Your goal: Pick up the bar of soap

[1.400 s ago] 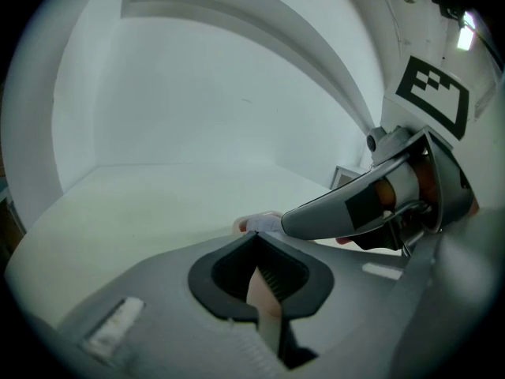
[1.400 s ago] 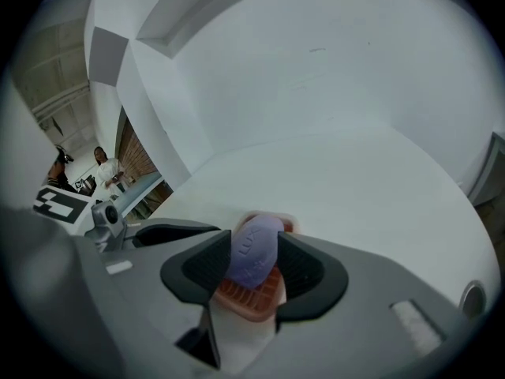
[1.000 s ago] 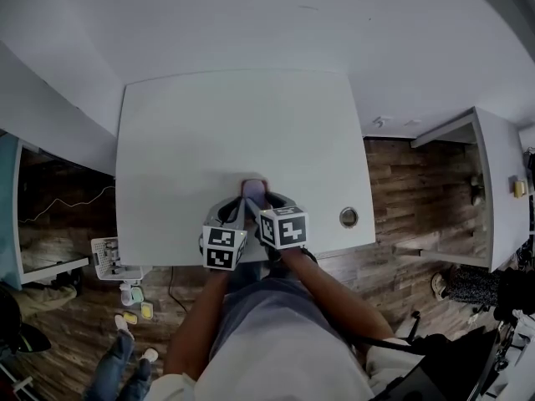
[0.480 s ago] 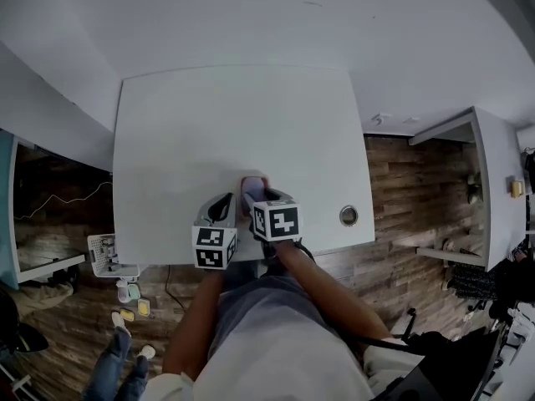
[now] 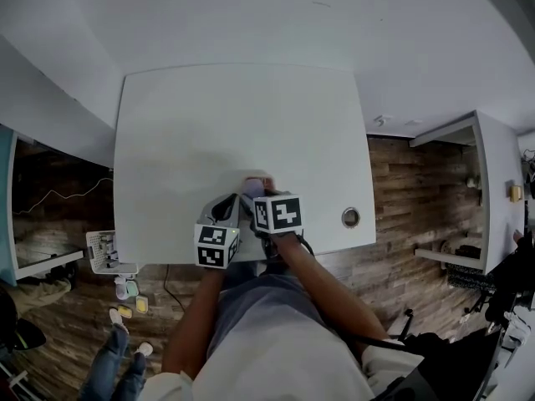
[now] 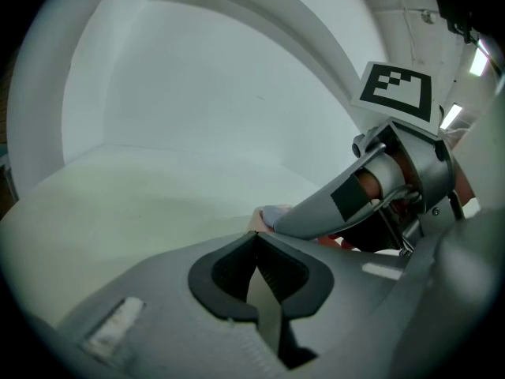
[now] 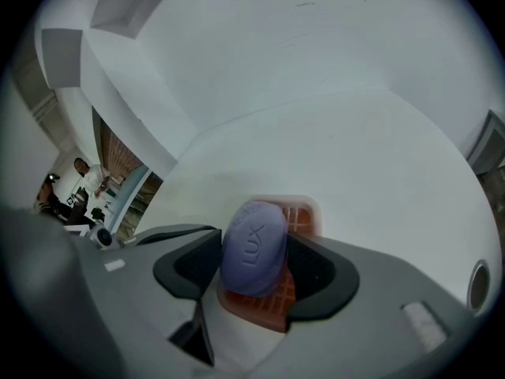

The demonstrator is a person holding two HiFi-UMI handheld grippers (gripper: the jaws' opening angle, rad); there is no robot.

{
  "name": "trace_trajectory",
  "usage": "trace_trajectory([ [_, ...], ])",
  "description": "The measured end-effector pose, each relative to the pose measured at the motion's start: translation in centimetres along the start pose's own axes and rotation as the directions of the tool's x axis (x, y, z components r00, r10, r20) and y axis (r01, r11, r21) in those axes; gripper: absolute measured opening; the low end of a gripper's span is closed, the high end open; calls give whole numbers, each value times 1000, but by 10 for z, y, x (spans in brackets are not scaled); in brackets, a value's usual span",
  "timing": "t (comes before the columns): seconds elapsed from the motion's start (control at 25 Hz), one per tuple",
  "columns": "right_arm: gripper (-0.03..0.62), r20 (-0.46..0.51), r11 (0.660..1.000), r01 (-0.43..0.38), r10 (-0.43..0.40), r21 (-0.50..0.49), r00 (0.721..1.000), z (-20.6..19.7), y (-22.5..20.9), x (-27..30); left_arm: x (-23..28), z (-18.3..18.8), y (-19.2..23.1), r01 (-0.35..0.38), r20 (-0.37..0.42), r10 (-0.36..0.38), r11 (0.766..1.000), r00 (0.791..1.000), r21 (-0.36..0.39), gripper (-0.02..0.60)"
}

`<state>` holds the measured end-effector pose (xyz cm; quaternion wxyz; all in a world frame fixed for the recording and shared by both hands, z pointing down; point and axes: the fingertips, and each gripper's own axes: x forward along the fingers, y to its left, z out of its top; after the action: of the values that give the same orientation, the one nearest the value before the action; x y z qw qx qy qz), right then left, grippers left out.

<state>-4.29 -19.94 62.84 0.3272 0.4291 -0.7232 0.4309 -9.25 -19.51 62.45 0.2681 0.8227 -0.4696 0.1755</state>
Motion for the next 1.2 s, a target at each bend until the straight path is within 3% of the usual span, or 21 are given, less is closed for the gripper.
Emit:
trace_trajectory([
  [0.16, 265, -13, 999, -27, 27, -31, 1000, 0, 2, 1, 1, 0, 1, 4, 1, -4, 1000, 1000, -2, -3],
  [0.84, 258, 36, 967, -243, 241, 71, 970, -1, 10, -6, -4, 8, -3, 3, 13, -3, 1000, 1000, 28, -3],
  [1.04, 253, -15, 972, -234, 234, -10, 972, -6, 8, -5, -1, 0, -8, 43, -6, -43, 999, 999, 1, -3],
  [1.2, 250, -21, 966, -255, 256, 28, 966, -6, 7, -5, -1, 0, -8, 41, -1, -41, 999, 999, -11, -3],
])
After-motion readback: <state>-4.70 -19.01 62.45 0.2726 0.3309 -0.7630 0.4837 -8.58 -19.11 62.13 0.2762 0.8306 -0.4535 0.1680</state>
